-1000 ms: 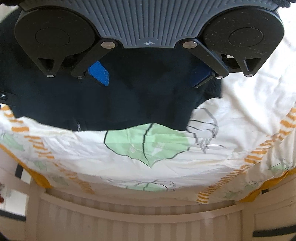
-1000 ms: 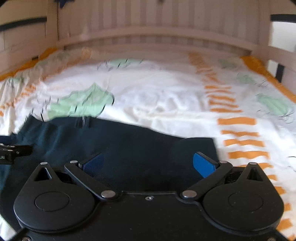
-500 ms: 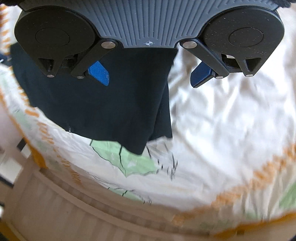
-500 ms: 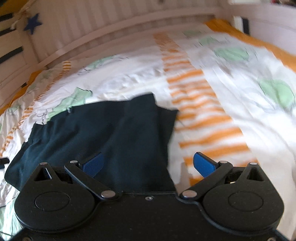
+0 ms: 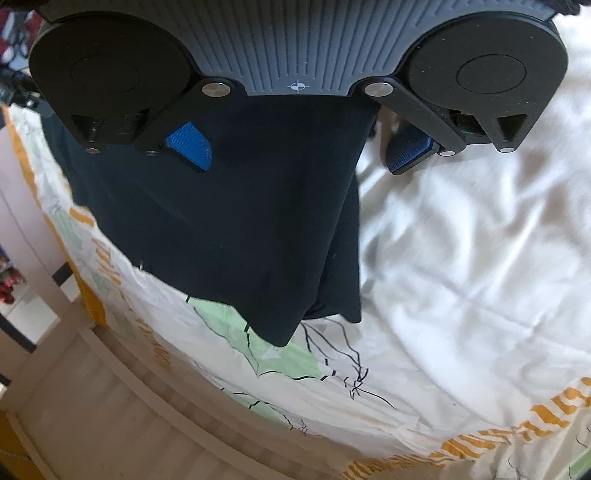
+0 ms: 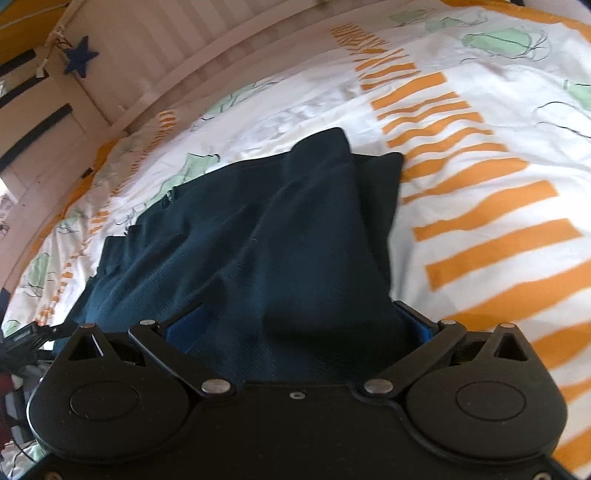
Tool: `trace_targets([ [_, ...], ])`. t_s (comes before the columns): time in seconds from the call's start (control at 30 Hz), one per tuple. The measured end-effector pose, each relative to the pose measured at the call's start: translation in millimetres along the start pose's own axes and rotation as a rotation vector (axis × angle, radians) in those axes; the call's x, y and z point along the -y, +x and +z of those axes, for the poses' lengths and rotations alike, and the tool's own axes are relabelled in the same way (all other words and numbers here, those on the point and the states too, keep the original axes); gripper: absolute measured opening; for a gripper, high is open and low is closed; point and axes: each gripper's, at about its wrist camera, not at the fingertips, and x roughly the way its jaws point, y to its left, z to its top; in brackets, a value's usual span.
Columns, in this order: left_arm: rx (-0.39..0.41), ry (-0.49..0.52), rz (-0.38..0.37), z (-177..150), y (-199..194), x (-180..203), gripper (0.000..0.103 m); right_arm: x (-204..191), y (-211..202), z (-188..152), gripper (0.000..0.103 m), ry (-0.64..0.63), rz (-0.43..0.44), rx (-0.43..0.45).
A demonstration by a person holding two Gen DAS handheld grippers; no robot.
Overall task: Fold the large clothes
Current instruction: 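Grasp the folded hoodie edge with both grippers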
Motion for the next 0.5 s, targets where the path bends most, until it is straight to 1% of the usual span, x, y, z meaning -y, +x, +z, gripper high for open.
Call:
trace_targets([
  [0.07,-0.008,-0.001,-0.014,5.6,7.6,1.4,0.103,0.4,5.9,2.4,0.103,0.01,0.016,0.008],
  [0.27,-0.044,0.072,-0.025,19.6,28.7,17.6,0.103,8.6,17.3,11.5,0.103,0.052,0.076,0.032],
  [0.47,-0.063,0.048,-0.074,27.3,36.6,16.5,0.102,14.5,22.9,15.8,0.103,0.065,0.13,0.045],
  [0.5,-0.063,0.052,-0.08,27.5,36.5,16.3,0.099,15.2,22.9,15.2,0.103,0.066,0.139,0.048],
])
